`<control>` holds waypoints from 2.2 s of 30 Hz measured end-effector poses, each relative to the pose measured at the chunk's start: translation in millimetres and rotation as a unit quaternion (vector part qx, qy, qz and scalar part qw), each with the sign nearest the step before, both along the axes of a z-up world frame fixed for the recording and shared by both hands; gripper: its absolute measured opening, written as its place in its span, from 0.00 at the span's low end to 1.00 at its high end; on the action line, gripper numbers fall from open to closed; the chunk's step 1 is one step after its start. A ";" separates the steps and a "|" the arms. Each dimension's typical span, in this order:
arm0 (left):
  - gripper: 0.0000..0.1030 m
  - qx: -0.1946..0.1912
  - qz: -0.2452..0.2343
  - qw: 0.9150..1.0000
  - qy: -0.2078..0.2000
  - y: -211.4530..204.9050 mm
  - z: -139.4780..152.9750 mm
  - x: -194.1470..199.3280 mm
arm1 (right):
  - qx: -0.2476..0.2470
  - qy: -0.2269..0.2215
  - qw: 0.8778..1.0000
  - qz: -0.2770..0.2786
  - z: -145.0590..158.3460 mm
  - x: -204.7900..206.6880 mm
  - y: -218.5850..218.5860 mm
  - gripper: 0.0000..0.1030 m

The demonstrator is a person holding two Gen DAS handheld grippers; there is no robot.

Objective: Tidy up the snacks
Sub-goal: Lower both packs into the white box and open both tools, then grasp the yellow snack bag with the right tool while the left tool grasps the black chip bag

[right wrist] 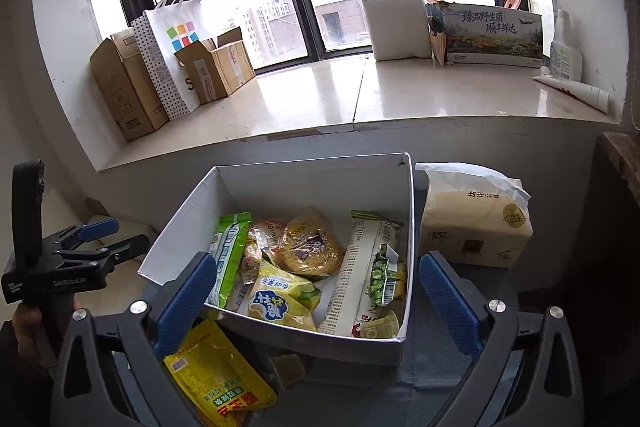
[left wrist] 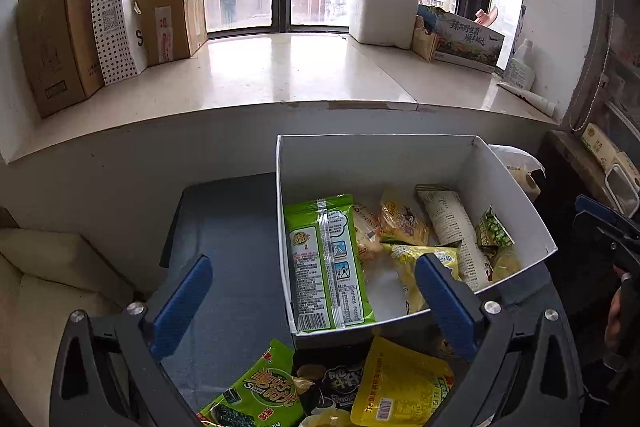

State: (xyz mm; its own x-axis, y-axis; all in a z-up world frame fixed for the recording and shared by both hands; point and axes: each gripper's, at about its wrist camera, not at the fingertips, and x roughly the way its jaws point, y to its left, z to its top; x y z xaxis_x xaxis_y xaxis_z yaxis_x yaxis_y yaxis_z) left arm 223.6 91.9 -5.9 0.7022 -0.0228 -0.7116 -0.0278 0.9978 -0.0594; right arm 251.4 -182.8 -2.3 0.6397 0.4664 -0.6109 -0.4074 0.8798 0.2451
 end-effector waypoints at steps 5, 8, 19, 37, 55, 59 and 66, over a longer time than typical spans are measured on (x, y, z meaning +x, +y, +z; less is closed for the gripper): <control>1.00 0.004 -0.024 1.000 -0.013 -8.8 -1.5 -56.9 | 0.049 0.009 0.998 0.038 -10.9 -45.4 -9.4 1.00; 1.00 -0.004 -0.035 0.999 -0.016 -15.3 -7.4 -94.8 | 0.064 0.018 0.997 0.047 -27.5 -75.1 -18.0 1.00; 1.00 -0.070 -0.010 0.997 0.009 -12.2 -52.2 -194.3 | 0.021 0.046 0.993 0.105 -85.0 -142.2 -7.7 1.00; 1.00 -0.095 0.023 0.994 0.039 15.0 -83.7 -215.0 | -0.271 -0.021 0.938 0.217 -136.1 -102.0 135.7 1.00; 1.00 -0.079 0.020 0.995 0.058 9.4 -93.5 -194.9 | -0.033 0.051 0.982 0.177 -88.1 -94.0 42.0 0.25; 1.00 -0.081 0.012 0.995 0.062 -6.1 -90.5 -166.5 | 0.035 0.044 0.987 0.149 -72.6 -113.6 7.6 0.25; 1.00 -0.035 0.023 0.995 0.090 -43.3 -97.1 -98.9 | 0.056 0.038 0.992 0.105 -69.9 -144.5 -17.2 0.25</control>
